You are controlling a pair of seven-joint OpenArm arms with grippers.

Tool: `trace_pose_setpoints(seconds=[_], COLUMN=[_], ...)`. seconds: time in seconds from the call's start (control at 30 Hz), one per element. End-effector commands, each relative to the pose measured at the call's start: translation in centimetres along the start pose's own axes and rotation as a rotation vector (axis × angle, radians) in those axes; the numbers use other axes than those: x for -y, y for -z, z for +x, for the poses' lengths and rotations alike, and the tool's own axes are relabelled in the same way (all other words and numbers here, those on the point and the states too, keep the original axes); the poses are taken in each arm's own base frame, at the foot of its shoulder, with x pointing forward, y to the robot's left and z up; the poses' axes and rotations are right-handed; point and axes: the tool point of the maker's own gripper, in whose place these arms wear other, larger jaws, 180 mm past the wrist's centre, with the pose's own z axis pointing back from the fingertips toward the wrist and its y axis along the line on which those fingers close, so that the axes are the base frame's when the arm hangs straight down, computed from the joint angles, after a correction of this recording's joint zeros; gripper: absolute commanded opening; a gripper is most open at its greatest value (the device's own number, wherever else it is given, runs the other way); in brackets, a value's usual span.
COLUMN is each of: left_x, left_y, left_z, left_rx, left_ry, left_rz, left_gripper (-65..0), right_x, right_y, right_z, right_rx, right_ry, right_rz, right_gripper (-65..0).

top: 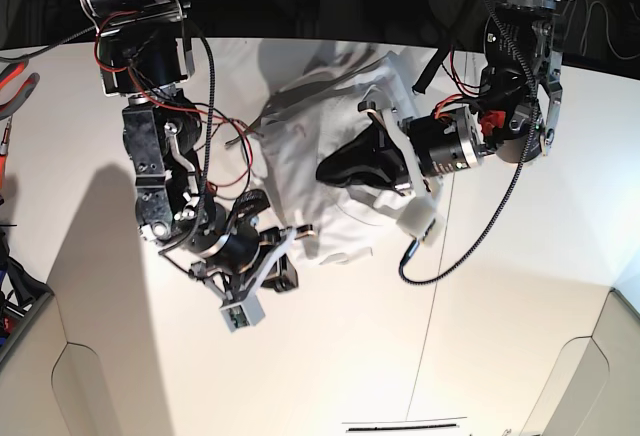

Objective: Layout the t-shirt on the table in an organized manner, then fold the t-shirt properly
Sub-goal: 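Grasp the bundle with the right gripper and withdraw the left gripper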

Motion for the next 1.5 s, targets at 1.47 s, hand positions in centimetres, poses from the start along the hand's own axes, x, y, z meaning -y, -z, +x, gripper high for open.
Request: trace_pose_setpoints(seconds=[1.47], left_x=[-10.6], left_y=[-13.6], left_z=[6.5], left_rx=[0.223], left_ry=[0.106], left_rz=[0.52], left_gripper=[-65.0], right_x=[-10.5], right_y=[-2.6], right_z=[-5.8], right_rx=[-0.305], right_ry=[-0.748], right_rz=[0.307], right_gripper=[-65.0])
